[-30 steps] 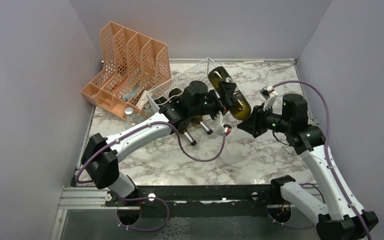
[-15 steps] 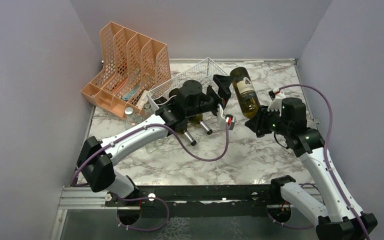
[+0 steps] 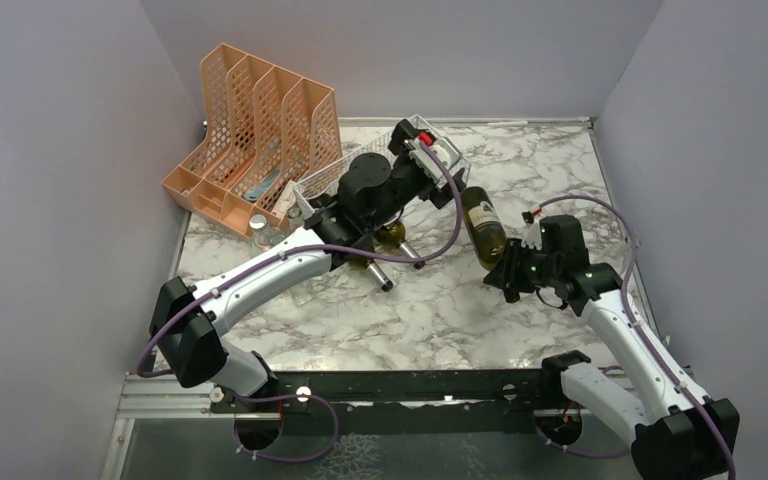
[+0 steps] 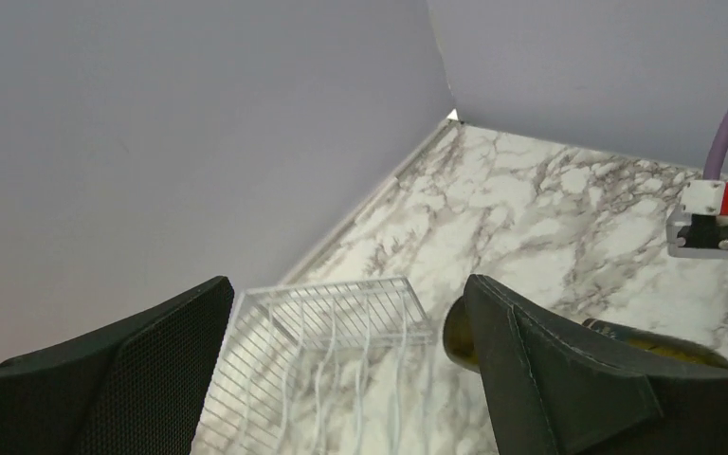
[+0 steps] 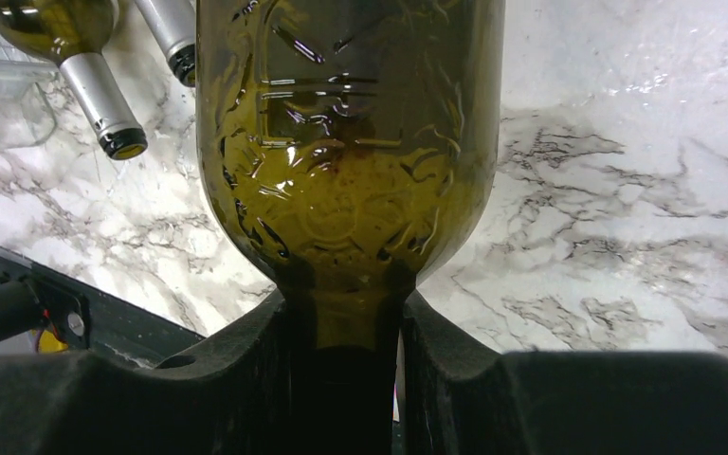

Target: Put the wine bottle on the wine rack

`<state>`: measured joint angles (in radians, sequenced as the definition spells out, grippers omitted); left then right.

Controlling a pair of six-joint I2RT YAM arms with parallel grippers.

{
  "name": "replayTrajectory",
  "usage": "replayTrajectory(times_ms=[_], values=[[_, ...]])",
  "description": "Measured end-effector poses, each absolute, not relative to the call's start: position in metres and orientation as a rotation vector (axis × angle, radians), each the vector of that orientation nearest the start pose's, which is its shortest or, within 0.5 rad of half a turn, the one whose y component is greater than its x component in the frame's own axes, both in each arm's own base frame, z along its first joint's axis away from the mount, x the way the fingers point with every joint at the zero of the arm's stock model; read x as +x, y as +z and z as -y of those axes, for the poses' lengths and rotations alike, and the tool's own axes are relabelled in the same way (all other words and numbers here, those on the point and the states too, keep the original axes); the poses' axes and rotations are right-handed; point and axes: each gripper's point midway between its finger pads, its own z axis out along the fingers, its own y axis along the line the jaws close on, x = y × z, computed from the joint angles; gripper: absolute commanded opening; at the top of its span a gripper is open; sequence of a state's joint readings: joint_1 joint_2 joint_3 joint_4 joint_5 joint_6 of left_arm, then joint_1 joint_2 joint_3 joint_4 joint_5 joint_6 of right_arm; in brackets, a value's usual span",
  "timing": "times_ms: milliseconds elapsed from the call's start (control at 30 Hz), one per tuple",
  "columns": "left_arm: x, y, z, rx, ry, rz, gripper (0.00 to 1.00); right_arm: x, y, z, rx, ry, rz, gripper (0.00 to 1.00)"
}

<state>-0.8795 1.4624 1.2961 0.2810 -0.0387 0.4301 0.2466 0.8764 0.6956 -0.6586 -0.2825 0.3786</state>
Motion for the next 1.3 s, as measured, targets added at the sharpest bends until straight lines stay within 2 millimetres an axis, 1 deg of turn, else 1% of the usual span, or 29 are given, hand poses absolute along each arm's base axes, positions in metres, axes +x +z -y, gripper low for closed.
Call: replayTrajectory(times_ms=[133,233,333,400,467,600,767,867,967,1100,1200,1300], values=[[0.337,0.369,0.360,0.727,-0.428,-1.344,0.99,0.210,0.117,-0.126,0.022,0.673,-2.496,0.01],[0.334,0.357,0.357,0.679,-0.471,-1.433,0.99,0.212,0.111,-0.134,0.004,0.723,-2.513,0.01],[0.328,0.353,0.350,0.652,-0.491,-1.485,0.99,0.215,0.106,-0.142,-0.016,0.779,-2.520,0.01],[0.323,0.355,0.344,0.642,-0.499,-1.501,0.99,0.216,0.105,-0.146,-0.030,0.811,-2.518,0.01],[0.318,0.361,0.337,0.628,-0.503,-1.507,0.99,0.217,0.104,-0.150,-0.044,0.842,-2.511,0.01],[0.311,0.369,0.327,0.610,-0.506,-1.512,0.99,0.221,0.107,-0.157,-0.072,0.890,-2.484,0.01],[0.307,0.367,0.320,0.612,-0.499,-1.539,0.99,0.224,0.102,-0.162,-0.103,0.922,-2.491,0.01],[0.303,0.369,0.316,0.609,-0.500,-1.535,0.99,0.222,0.098,-0.166,-0.129,0.932,-2.506,0.01],[0.298,0.378,0.310,0.598,-0.509,-1.516,0.99,0.217,0.095,-0.177,-0.187,0.948,-2.524,0.01],[0.292,0.390,0.302,0.583,-0.520,-1.487,0.99,0.214,0.091,-0.190,-0.252,0.967,-2.523,0.01],[0.288,0.394,0.298,0.577,-0.525,-1.478,0.99,0.221,0.091,-0.195,-0.256,0.961,-2.501,0.01],[0.287,0.392,0.297,0.577,-0.525,-1.479,0.99,0.227,0.087,-0.199,-0.249,0.933,-2.496,0.01]])
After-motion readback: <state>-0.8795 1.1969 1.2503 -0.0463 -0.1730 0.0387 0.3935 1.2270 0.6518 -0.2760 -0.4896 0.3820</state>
